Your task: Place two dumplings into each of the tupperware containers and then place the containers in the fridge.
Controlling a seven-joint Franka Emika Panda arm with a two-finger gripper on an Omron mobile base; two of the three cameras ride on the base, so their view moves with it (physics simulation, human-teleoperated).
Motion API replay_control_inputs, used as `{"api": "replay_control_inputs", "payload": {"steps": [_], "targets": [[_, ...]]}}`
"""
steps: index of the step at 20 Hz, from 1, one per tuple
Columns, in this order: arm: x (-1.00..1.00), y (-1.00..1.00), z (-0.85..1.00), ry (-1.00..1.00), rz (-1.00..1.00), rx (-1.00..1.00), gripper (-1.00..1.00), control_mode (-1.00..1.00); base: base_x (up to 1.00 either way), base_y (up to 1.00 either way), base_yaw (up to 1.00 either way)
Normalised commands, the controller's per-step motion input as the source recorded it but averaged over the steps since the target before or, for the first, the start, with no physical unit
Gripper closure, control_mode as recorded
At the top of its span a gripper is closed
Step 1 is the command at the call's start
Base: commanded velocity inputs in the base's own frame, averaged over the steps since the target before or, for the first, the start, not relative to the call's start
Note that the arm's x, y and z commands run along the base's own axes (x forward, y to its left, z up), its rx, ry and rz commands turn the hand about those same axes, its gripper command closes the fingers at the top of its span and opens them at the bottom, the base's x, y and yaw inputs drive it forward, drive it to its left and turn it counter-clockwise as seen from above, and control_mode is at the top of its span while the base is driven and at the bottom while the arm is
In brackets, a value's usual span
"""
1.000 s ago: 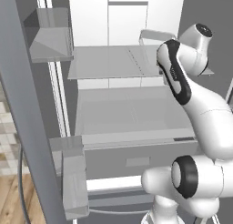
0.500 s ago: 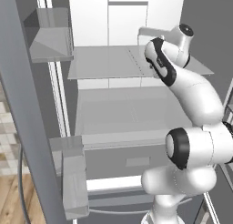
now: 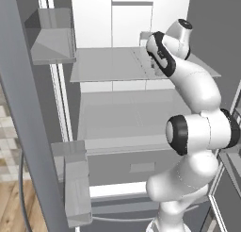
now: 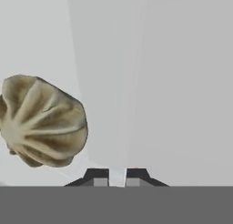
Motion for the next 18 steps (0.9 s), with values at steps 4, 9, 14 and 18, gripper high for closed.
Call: {"api": "replay_control_inputs", "payload": {"steps": [4, 9, 14, 18], "targets": [[0.34, 0.0, -0.34, -0.05, 0.0, 0.0, 1.0, -1.0, 0.0, 0.0, 0.0], [0.23, 0.0, -0.12, -0.04, 0.0, 0.0, -1.0, -1.0, 0.0, 0.0, 0.0], [-0.07, 0.0, 0.0, -0.22, -0.02, 0.0, -1.0, -1.0, 0.0, 0.0, 0.0], [-0.68, 0.0, 0.0, -0.4, -0.07, 0.0, -1.0, -1.0, 0.0, 0.0, 0.0]]}}
